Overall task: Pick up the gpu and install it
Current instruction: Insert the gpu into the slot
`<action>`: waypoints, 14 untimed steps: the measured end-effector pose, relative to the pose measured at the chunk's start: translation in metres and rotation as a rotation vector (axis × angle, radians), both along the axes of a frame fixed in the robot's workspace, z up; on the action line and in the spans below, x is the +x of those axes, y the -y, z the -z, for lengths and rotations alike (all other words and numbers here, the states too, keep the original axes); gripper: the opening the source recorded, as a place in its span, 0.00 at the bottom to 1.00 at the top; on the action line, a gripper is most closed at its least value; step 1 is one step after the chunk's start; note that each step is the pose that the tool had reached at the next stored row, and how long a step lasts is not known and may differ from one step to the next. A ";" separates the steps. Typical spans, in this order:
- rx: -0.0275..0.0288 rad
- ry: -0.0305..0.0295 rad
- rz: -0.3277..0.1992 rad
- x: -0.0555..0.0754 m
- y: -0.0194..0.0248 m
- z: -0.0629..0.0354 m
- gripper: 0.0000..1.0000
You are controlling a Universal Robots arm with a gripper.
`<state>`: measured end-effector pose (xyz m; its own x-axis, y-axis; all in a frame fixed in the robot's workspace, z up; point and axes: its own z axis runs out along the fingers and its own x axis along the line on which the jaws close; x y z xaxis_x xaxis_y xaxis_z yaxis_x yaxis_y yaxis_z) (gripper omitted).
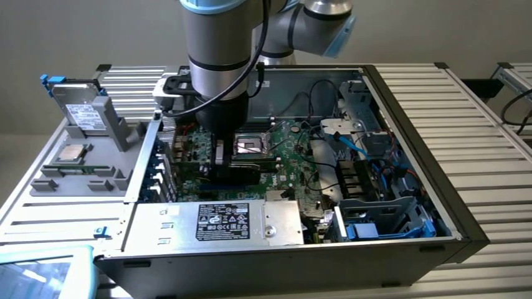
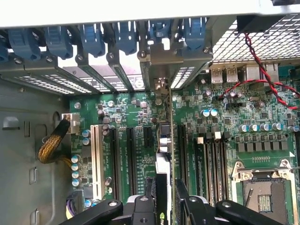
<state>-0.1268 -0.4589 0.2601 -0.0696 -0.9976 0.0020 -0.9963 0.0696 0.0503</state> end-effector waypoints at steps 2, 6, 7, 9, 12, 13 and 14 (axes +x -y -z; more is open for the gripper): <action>-0.0003 0.0031 -0.001 -0.001 0.0000 -0.0001 0.27; 0.0001 0.0094 -0.004 -0.001 0.0000 0.0001 0.27; 0.0000 0.0095 -0.004 -0.001 0.0000 0.0000 0.27; 0.0001 0.0095 -0.004 -0.002 0.0000 0.0001 0.27; 0.0000 0.0094 -0.004 -0.002 0.0000 0.0000 0.27; -0.0001 0.0094 -0.004 -0.002 0.0000 0.0000 0.27; 0.0000 0.0094 -0.004 -0.002 0.0000 0.0000 0.27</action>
<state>-0.1291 -0.4589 0.2600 -0.0660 -0.9978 0.0013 -0.9970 0.0660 0.0409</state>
